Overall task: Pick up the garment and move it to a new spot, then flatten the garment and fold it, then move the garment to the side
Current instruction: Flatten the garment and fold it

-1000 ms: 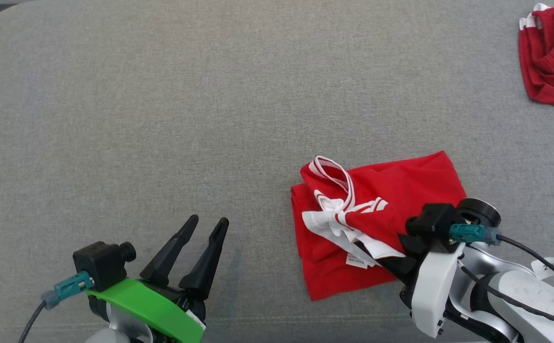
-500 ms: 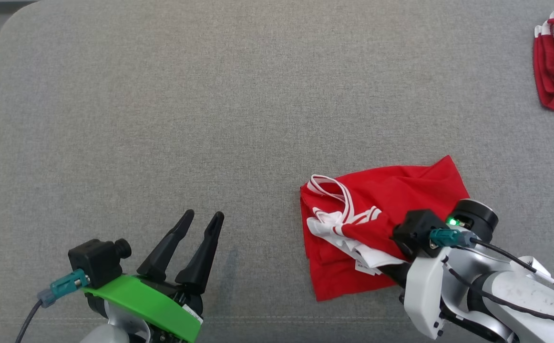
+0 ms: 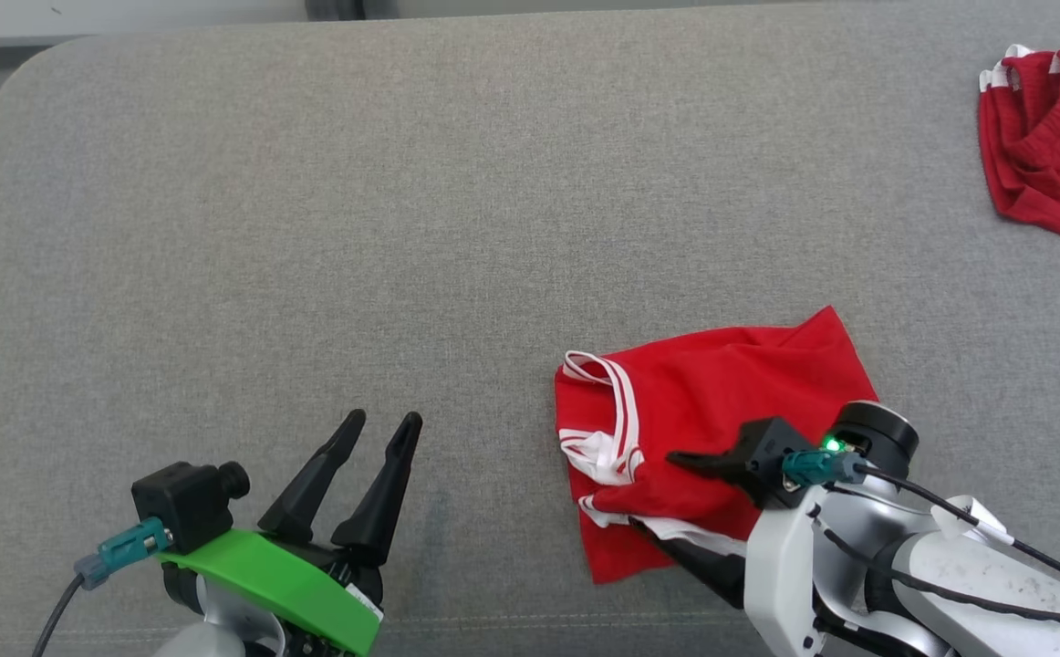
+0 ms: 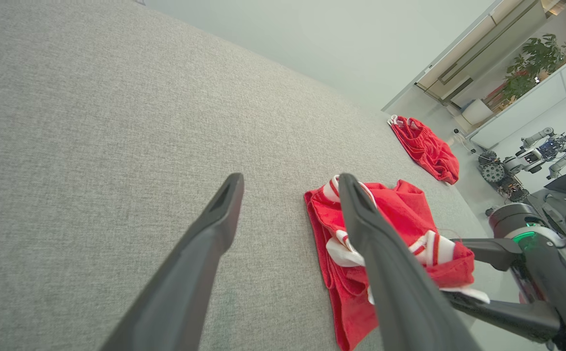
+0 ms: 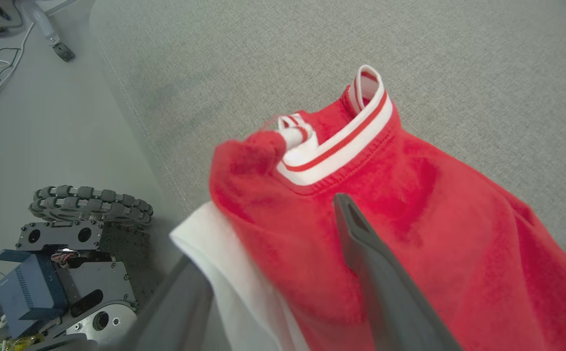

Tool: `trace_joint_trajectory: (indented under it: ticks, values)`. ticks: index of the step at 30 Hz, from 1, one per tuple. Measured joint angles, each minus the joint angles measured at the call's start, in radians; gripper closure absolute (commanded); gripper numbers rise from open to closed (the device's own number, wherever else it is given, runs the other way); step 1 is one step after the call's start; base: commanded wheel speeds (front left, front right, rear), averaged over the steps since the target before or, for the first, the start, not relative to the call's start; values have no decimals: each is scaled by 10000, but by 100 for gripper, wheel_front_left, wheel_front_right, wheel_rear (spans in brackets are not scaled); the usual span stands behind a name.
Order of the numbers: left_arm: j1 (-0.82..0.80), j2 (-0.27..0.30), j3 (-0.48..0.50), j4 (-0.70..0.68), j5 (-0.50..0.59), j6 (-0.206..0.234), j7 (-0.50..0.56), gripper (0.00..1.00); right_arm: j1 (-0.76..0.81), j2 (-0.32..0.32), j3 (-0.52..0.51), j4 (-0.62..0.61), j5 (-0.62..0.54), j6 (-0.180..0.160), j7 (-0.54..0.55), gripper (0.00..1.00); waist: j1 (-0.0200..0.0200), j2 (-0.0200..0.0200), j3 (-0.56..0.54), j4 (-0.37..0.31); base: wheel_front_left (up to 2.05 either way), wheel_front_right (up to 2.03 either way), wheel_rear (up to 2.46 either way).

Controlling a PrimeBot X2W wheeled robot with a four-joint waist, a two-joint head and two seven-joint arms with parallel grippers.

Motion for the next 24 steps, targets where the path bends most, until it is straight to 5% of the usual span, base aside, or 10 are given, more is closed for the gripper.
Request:
trace_joint_trajectory:
  ticks: [9,24]
  values:
    - [42,61,-71,176,0,0,2,0,333,284,142,-416,911,102,244,0,0,0,-481,-236,0,0,0]
    - [385,199,-370,-198,238,52,33,0,1781,851,-3206,-857,2721,-1994,-1576,0,0,0,-1102,-961,0,0,0]
